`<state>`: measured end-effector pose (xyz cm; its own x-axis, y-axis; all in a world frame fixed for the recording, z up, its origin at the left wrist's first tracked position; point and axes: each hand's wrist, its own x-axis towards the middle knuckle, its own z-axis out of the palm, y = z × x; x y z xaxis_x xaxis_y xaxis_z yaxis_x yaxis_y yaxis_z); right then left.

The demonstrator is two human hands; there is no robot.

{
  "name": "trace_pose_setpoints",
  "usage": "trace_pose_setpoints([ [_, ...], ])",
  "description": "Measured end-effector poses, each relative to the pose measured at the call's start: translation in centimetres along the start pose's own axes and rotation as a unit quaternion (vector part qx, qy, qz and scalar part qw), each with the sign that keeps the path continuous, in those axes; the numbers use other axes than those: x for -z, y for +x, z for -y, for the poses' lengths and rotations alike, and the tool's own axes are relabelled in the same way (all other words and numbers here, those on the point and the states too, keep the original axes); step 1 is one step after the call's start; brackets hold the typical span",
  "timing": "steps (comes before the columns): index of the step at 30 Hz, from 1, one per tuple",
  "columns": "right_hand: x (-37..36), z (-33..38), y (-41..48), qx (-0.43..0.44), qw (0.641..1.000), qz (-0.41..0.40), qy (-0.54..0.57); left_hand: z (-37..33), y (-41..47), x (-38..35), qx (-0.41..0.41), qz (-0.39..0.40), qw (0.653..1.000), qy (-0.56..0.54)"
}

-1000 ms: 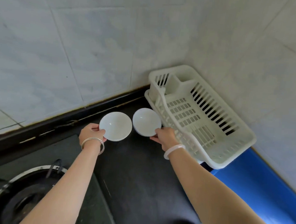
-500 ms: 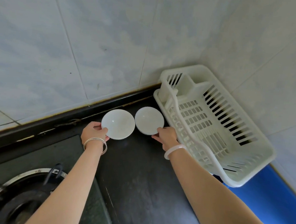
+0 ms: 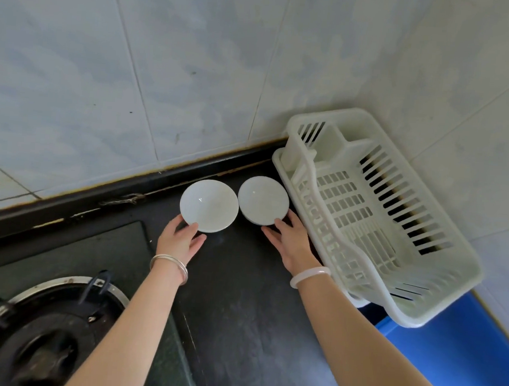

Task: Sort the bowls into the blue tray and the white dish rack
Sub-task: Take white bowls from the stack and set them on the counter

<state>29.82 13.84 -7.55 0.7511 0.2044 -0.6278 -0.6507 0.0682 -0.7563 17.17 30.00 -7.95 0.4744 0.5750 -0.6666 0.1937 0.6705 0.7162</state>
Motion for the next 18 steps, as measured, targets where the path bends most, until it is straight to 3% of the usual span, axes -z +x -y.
trace_pose_setpoints([
  [7, -1.2, 0.5, 0.6, 0.020, 1.000, 0.005, 0.024, -0.2, -0.2, -1.6, 0.005, -0.054, 0.993, -0.104],
  [18, -4.1, 1.7, 2.6, 0.034, 0.999, -0.003, 0.019, -1.4, 1.5, -2.7, -0.016, -0.069, 0.991, -0.114],
])
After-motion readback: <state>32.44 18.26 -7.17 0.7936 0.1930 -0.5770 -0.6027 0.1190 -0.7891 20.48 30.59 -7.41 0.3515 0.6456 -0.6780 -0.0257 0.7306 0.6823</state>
